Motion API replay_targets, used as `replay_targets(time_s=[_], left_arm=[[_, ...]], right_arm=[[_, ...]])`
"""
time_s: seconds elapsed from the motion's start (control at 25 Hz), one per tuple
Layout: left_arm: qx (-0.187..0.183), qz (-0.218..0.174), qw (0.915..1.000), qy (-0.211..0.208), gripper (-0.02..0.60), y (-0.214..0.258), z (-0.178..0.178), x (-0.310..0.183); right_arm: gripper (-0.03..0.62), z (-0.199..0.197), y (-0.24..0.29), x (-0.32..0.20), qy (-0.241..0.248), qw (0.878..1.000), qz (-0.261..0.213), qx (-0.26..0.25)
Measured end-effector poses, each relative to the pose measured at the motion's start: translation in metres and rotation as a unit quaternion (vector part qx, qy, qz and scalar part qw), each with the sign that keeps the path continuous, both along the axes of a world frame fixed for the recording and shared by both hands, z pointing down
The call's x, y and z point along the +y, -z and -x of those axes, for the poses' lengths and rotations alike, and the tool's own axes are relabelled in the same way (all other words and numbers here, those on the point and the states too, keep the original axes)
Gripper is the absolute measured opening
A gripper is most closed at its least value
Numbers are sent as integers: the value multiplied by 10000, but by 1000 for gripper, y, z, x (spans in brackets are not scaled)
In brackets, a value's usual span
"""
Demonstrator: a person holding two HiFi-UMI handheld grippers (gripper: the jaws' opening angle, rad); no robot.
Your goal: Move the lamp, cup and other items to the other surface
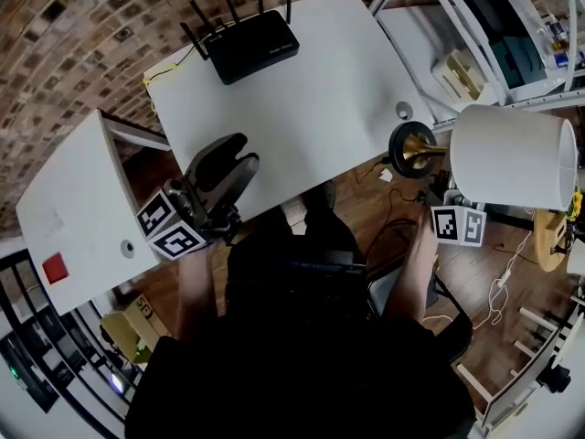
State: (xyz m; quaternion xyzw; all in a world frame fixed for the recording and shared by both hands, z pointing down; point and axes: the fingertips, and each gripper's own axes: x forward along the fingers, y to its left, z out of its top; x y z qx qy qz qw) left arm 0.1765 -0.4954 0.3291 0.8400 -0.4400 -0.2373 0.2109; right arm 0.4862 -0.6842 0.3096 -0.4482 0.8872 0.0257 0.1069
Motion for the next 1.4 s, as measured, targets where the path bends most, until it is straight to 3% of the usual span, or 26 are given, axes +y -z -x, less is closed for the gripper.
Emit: replay_targets(time_s=[0.24, 0.56, 1.04, 1.4], left_arm=[[-28, -8, 9993, 377, 164, 7, 13, -6], [-160, 196, 9922, 1218, 164, 8, 9, -47], [-295, 687, 9697, 2325, 164, -9, -19, -88], [-349, 892, 9504, 2960, 164, -16, -22, -75]], right_arm=[[49, 27, -11, -41, 265, 9995, 90, 120], [49, 66, -46, -135, 1027, 9941, 285, 199], [49, 119, -126, -239, 2077, 9745, 829, 156], [49, 154, -169, -268, 2334, 9658, 1101, 242]])
